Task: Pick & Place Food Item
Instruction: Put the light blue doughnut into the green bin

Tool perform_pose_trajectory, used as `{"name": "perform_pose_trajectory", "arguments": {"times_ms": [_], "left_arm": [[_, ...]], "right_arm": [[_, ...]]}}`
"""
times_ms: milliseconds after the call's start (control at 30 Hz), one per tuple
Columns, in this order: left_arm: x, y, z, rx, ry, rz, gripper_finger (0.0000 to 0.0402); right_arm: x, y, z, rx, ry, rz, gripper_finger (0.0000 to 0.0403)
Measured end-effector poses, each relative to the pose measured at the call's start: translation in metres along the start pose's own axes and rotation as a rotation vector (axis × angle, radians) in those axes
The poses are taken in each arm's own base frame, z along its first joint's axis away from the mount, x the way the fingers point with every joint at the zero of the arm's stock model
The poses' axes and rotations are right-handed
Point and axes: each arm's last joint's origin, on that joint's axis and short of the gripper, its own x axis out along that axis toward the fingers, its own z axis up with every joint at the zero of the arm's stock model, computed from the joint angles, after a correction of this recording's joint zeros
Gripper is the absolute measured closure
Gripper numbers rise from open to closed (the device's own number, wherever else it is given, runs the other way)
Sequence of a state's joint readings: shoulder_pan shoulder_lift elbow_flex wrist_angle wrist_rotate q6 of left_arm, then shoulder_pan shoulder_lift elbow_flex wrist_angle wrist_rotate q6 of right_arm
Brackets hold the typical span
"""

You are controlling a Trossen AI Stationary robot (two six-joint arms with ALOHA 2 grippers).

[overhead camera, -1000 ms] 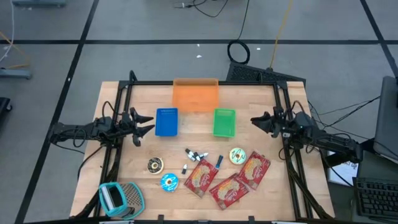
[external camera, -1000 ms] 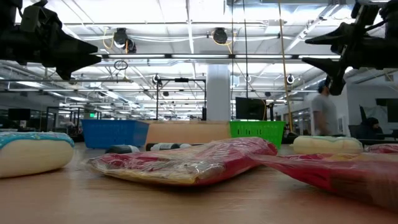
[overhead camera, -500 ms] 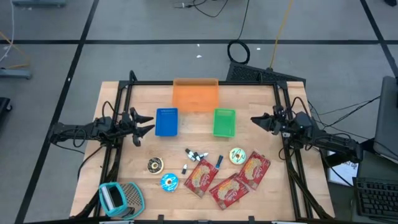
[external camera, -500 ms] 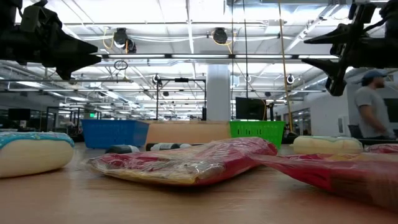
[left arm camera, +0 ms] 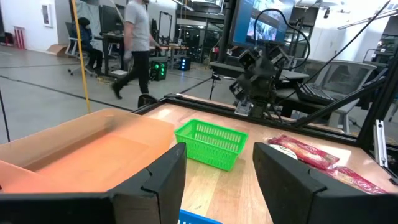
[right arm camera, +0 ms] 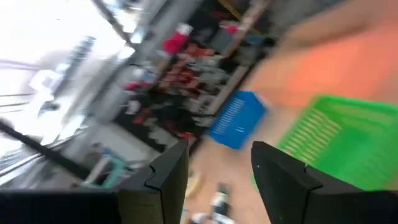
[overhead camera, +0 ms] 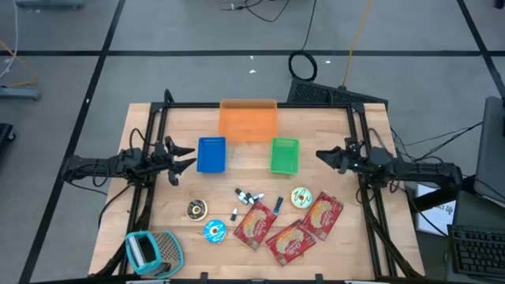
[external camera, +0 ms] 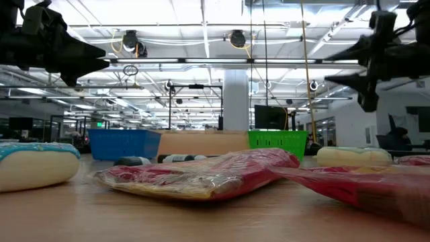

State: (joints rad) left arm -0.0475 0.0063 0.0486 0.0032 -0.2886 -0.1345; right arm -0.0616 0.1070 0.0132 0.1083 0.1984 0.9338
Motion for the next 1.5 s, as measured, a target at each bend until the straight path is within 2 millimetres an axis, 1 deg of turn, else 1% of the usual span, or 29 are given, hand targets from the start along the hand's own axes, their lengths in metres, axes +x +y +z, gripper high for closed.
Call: {"name": "perform_pose_trajectory", "arguments": {"times_ms": [67,200,267,333,400,467,567,667,700,767,867,933,1000,1033,1100,1167,1233,1300,1367,1500], "left_arm": [[0.000,0.000,0.000,0.000,0.000,0.000,0.0215],[0.000,0.000,0.000,0.000,0.000,0.000,0.0215],[0.000,0.000,0.000,0.000,0.000,0.000,0.0215],[0.000,0.000,0.000,0.000,0.001,0.000,0.0215],[0.000,0.000,0.000,0.000,0.000,0.000,0.0215],[0.000,0.000,0.000,0.000,0.000,0.000,0.0215],[0.000,0.000,0.000,0.000,0.000,0.000,0.0215],[0.000,0.000,0.000,0.000,0.000,0.000,0.0215],[0.000,0.000,0.000,0.000,0.000,0.000,0.0215],[0.000,0.000,0.000,0.000,0.000,0.000,0.0215],[0.000,0.000,0.000,0.000,0.000,0.000,0.0215],[0.000,0.000,0.000,0.000,0.001,0.000,0.0215],[0.000,0.000,0.000,0.000,0.000,0.000,0.0215],[0.000,0.000,0.000,0.000,0.002,0.000,0.0215],[0.000,0.000,0.000,0.000,0.000,0.000,0.0215],[0.000,0.000,0.000,0.000,0.001,0.000,0.0215],[0.000,0.000,0.000,0.000,0.000,0.000,0.0215],[0.000,0.000,0.000,0.000,0.001,0.000,0.0215],[0.000,0.000,0.000,0.000,0.001,0.000,0.0215],[0.000,0.000,0.000,0.000,0.000,0.000,0.0215]], "right_arm": [[0.002,-0.005,-0.005,0.026,0.024,-0.074,0.0240],[0.007,-0.008,-0.015,0.031,0.100,-0.135,0.0239],[0.010,-0.006,-0.019,0.023,0.122,-0.132,0.0237],[0.014,-0.001,-0.020,-0.001,0.122,-0.080,0.0236],[0.018,0.012,-0.019,-0.044,0.105,0.050,0.0236],[0.019,0.028,-0.016,-0.106,0.069,0.224,0.0236],[0.014,0.052,-0.014,-0.216,0.000,0.507,0.0232],[0.008,0.068,-0.023,-0.323,0.013,0.738,0.0223],[0.007,0.071,-0.029,-0.361,0.046,0.786,0.0218],[0.007,0.077,-0.042,-0.435,0.118,0.817,0.0206],[0.015,0.108,-0.049,-0.463,0.148,0.869,0.0180],[0.023,0.127,-0.055,-0.498,0.182,0.857,0.0161],[0.033,0.141,-0.062,-0.584,0.258,0.776,0.0144],[0.039,0.148,-0.064,-0.634,0.303,0.703,0.0137],[0.049,0.161,-0.062,-0.713,0.385,0.501,0.0128],[0.055,0.167,-0.058,-0.769,0.477,0.246,0.0125],[0.060,0.166,-0.056,-0.815,0.555,0.000,0.0125],[0.061,0.161,-0.054,-0.839,0.627,-0.187,0.0129],[0.064,0.154,-0.054,-0.832,0.685,-0.327,0.0132],[0.069,0.127,-0.061,-0.833,0.762,-0.555,0.0139]]}}
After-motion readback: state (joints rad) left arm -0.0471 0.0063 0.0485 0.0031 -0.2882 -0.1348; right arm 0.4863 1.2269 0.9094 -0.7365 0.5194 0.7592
